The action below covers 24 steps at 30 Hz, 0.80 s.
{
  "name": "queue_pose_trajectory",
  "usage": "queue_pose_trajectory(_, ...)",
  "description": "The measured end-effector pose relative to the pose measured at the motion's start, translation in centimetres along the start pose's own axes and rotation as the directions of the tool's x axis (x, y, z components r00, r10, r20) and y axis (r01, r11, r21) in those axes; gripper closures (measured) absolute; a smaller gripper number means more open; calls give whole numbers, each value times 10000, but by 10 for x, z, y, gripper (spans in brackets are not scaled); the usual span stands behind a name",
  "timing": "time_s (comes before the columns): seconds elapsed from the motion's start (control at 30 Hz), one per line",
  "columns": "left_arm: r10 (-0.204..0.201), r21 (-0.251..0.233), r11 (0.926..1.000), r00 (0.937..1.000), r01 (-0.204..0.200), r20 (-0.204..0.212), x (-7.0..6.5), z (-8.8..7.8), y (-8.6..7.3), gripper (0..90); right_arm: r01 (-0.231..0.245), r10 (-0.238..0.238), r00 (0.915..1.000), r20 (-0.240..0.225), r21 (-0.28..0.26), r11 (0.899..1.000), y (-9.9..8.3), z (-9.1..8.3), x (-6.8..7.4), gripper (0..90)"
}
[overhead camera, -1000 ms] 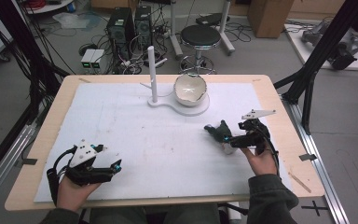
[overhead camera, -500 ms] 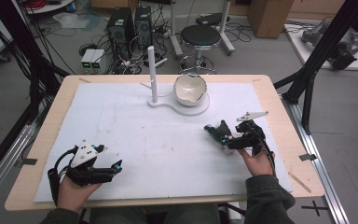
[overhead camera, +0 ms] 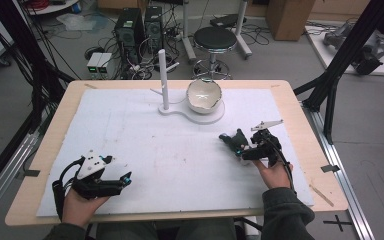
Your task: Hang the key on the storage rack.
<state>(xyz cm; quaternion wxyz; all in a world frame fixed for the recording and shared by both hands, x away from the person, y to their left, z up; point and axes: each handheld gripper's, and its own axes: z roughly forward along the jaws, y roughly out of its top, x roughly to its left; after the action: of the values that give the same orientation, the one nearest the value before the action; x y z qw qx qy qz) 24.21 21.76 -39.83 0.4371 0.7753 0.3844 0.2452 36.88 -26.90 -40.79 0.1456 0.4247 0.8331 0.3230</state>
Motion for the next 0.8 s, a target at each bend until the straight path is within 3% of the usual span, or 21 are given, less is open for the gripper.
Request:
queue_pose_trajectory(0.4,7,23,10000,10000,-6,-6,0,1,0,175,-184,173,9996,231,504,9986,0,9,-2,280)
queue_pose_trajectory(0.7,45,39,10000,10000,-45,19,0,1,0,174,-210,215,9997,-105,446,9988,0,10,-2,407)
queue_pose_trajectory(0.8,40,30,10000,10000,-40,20,0,1,0,175,-439,448,9986,-292,339,9985,-2,10,-4,441)
